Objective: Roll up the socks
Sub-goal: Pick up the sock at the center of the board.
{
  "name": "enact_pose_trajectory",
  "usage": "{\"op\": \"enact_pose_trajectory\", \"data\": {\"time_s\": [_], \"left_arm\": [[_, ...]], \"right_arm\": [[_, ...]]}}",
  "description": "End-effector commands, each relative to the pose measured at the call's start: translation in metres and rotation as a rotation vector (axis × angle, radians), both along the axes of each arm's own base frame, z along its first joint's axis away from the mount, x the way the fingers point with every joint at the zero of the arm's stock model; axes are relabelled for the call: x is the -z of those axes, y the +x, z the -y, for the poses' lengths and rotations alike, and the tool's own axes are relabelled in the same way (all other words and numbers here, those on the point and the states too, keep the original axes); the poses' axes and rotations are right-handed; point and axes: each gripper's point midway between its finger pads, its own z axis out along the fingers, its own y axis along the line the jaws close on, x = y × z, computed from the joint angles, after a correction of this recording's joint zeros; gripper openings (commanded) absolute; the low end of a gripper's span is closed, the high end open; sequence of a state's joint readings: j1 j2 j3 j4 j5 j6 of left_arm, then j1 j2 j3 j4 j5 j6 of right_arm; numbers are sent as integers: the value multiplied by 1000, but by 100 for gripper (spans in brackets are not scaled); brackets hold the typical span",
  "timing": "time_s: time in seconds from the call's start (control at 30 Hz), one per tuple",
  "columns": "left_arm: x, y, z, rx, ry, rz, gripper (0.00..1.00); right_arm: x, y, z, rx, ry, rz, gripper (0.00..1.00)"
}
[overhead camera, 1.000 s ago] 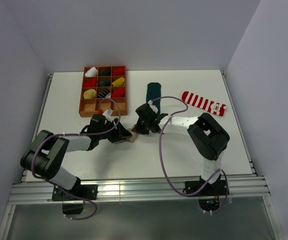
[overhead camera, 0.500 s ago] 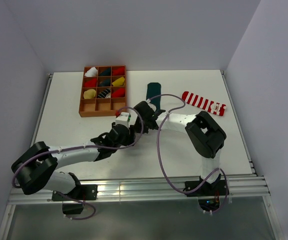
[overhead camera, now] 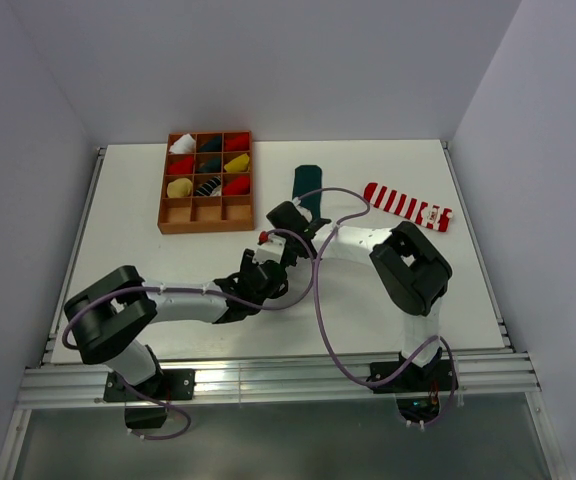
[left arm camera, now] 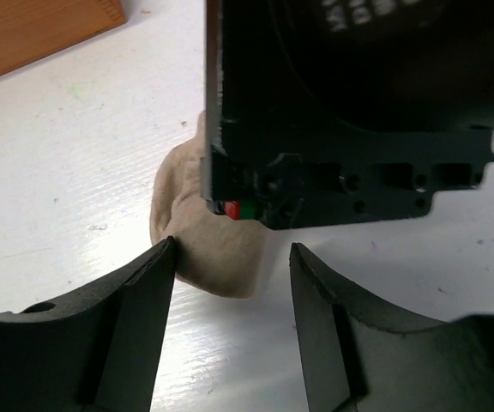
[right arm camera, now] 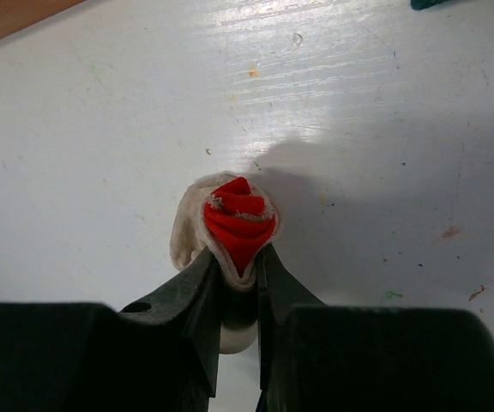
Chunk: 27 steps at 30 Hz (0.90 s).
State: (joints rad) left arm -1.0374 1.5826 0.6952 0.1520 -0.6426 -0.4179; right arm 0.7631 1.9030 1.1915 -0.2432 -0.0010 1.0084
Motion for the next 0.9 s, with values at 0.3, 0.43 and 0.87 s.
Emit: {"op": "enact_pose_trajectory", "data": {"time_s": [0.3,0.43,0.87], "left_arm": [[32,-2,-5,-13,116,-67,1],[29,-7,-2,13,71,-94,1],[8,-8,-7,49,-384,-363,1]], "right_arm": [[-1,-10,-11,-51,60,-9,0],[-14,-8,-16,-46,129,33,18],[-48,5,5,47,251,204,68]]}}
